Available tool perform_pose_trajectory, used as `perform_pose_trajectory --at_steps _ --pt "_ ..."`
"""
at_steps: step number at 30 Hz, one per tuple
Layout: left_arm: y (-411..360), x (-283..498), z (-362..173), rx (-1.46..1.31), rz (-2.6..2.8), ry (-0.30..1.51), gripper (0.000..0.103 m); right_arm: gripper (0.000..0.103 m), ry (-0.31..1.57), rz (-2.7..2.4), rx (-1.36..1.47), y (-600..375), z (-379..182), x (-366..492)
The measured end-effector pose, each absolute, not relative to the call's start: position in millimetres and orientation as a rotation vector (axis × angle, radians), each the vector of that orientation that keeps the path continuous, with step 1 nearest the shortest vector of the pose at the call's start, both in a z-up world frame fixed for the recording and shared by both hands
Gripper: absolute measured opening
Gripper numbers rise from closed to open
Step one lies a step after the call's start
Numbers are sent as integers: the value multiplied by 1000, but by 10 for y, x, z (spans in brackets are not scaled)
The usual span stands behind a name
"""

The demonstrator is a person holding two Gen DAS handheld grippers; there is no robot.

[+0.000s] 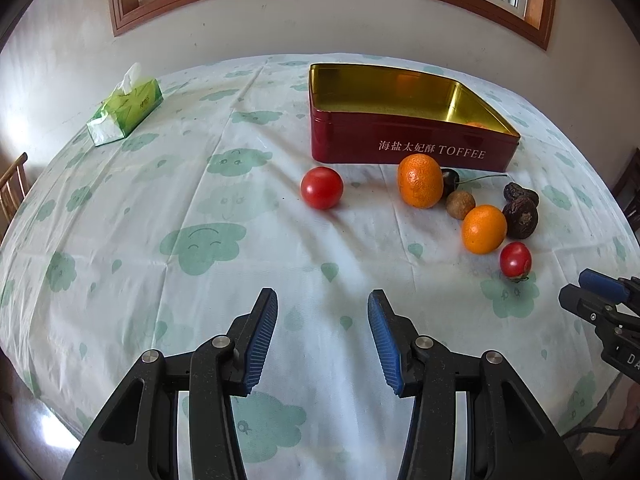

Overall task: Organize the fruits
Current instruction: 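Withdraw both open tools from the tin back over the table, then move the right tool to the red tomato and close on it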

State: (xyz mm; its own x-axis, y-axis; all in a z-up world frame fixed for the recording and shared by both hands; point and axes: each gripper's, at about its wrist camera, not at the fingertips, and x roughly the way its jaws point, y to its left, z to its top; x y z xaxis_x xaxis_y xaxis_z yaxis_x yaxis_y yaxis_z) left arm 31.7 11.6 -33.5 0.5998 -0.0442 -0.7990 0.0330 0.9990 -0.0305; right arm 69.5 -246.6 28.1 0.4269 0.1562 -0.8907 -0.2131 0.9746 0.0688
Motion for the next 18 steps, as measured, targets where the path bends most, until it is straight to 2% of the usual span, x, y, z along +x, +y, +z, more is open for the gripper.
perform_pose_trajectory --at_steps 18 --pt "176 313 -372 -23 -17 917 48 44 1119 272 -112 -2251 208 679"
